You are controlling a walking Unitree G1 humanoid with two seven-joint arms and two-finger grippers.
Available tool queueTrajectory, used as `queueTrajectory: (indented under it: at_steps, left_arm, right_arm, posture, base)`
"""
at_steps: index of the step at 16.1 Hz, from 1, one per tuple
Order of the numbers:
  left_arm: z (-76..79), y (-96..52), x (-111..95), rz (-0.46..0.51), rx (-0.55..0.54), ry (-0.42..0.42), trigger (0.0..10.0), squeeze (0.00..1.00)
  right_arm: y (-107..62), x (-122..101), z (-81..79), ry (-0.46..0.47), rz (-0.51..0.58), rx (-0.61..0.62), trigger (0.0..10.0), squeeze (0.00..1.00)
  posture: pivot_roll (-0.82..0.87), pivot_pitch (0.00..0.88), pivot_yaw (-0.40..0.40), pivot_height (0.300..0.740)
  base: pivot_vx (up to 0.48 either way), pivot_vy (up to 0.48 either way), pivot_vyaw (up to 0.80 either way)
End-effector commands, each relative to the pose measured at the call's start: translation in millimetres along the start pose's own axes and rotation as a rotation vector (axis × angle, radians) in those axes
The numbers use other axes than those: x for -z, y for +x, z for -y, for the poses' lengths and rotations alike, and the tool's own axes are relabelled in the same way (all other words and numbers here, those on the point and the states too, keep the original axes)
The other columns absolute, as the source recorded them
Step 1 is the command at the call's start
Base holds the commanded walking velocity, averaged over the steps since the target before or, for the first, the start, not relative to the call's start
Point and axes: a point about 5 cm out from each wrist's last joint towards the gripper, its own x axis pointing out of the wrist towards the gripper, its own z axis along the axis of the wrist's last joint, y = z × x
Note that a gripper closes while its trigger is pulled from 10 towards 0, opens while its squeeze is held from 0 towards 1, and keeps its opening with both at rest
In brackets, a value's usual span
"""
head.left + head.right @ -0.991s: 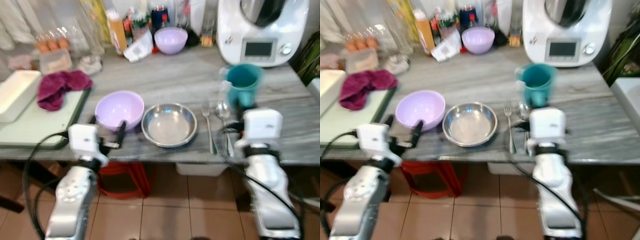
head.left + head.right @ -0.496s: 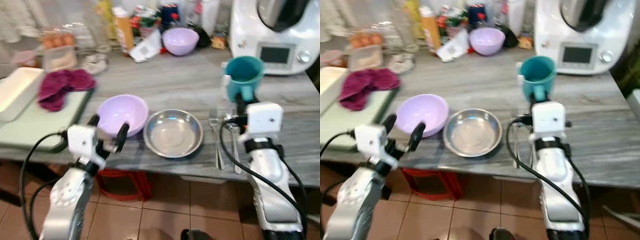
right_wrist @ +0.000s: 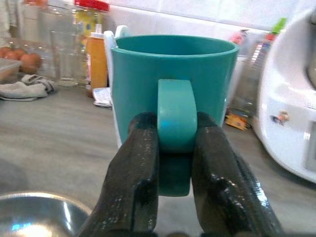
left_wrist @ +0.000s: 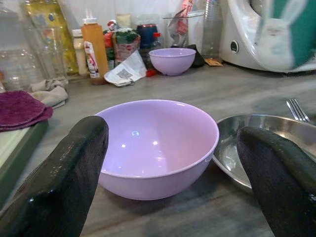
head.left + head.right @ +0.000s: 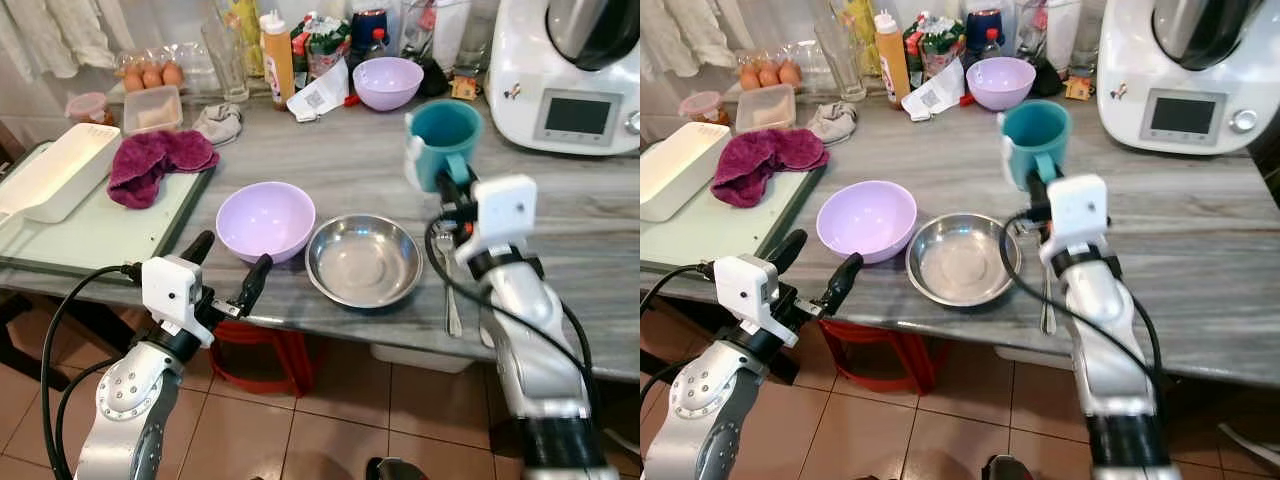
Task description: Setting the table
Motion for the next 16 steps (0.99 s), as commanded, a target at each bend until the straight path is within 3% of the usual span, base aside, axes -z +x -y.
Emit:
queueTrajectory:
  at_steps: [1, 3, 8, 16]
  left_arm:
    - [-2.1, -1.4, 0.5, -0.003, 0.001, 0.007, 10.0, 0.0]
    - [2.5, -0.3, -0.2, 0.004, 0.027, -0.005, 10.0, 0.0]
    - [3.3, 0.7, -3.1, 0.015, 0.04, -0.005, 10.0, 0.0]
    - [6.9, 3.6, -7.2, 0.023, 0.058, -0.011, 10.0, 0.0]
  right_arm:
    - [4.7, -0.5, 1.0, 0.014, 0.003, -0.028, 10.0, 0.0]
    - [16.6, 6.9, 0.3, 0.023, -0.02, -0.06, 10.0, 0.0]
    - [28.1, 23.0, -4.0, 0.059, -0.06, -0.102, 10.0, 0.0]
    - [23.5, 41.8, -12.9, 0.081, -0.098, -0.144, 10.0, 0.0]
  posture:
    - [-0.14, 0.163, 0.049, 0.74]
    - [-0.14, 0.165, 0.048, 0.74]
    - [-0.13, 0.164, 0.048, 0.74]
    - [-0.12, 0.171, 0.051, 0.74]
  base:
    - [0.0, 0.0, 0.0]
    - [0.0, 0.0, 0.0]
    - [0.0, 0.0, 0.0]
    - [0.0, 0.0, 0.0]
